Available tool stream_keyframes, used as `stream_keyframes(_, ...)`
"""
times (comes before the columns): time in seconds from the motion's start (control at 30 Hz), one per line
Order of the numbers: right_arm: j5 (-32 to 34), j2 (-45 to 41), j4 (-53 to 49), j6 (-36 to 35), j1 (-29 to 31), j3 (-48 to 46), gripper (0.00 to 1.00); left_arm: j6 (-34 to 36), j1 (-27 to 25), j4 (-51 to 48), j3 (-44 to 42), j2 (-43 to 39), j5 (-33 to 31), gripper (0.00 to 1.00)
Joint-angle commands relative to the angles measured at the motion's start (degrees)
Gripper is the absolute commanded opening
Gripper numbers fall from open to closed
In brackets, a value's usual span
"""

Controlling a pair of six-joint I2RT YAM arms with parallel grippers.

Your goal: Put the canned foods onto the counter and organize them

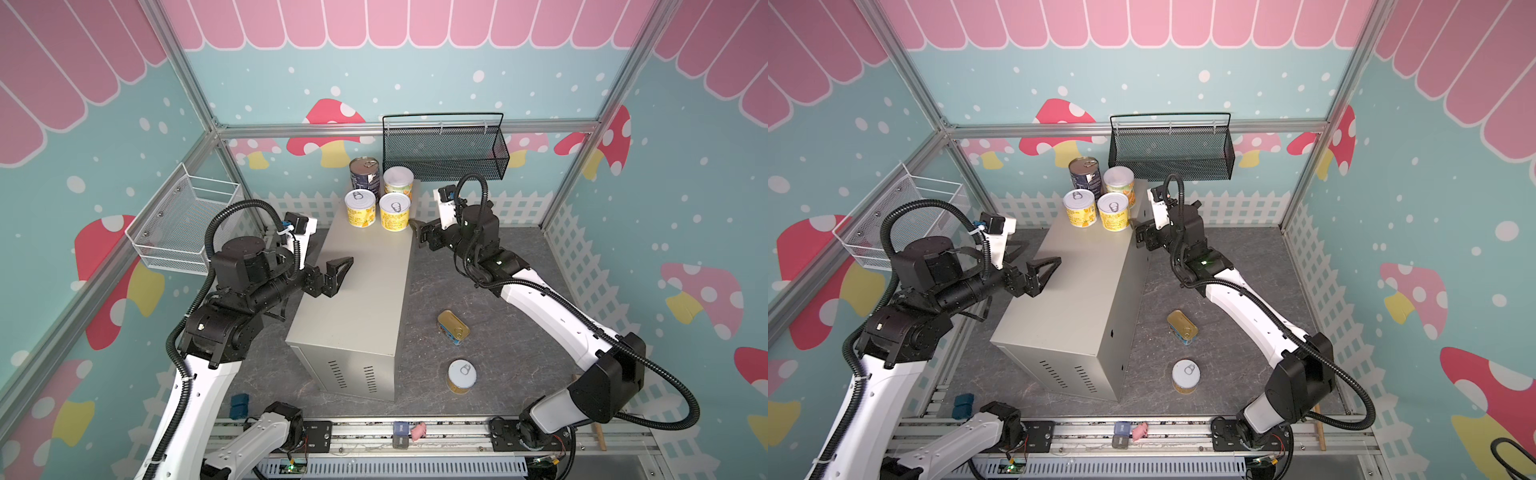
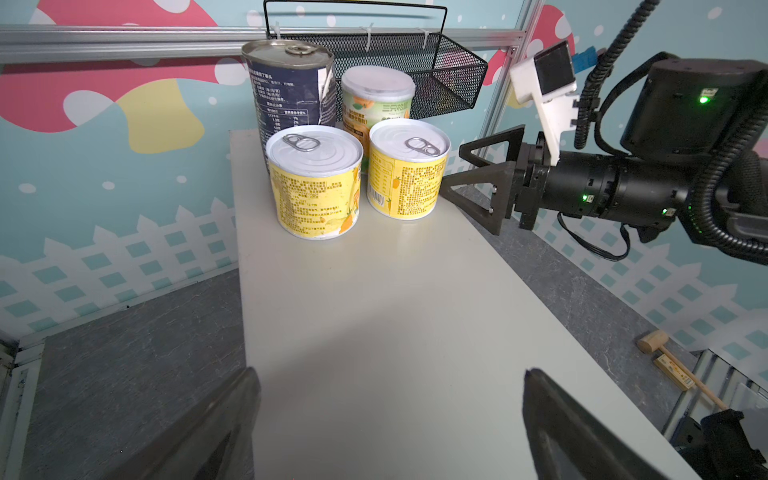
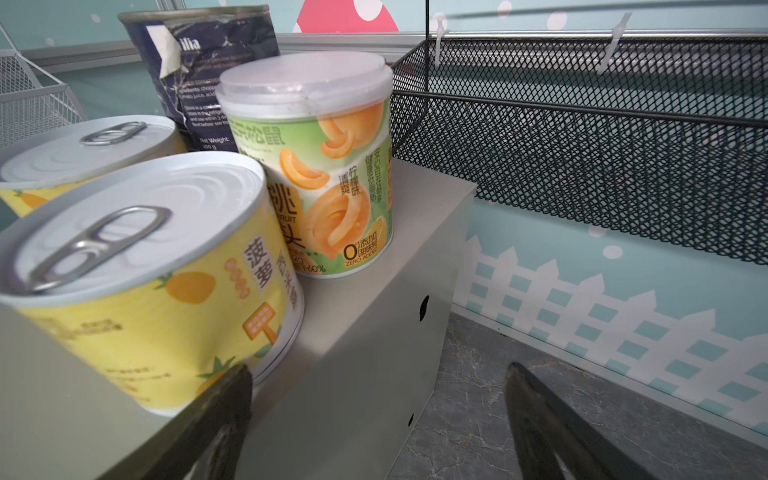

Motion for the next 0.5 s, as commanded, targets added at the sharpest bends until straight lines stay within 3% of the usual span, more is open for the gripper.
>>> stream_keyframes(0.0,-0.28,-0.07,0.31,-0.57,-0.23,0.84,0.96,0.04,0.43,0.82,-0.62,-0.09,1.03,0.99)
stream_keyframes(0.47,-0.98,0.65,0.40,-0.25,-0.23,1.38,0.96,-0.05,0.41,0.77,-0.61,-0.16,0.99,0.99)
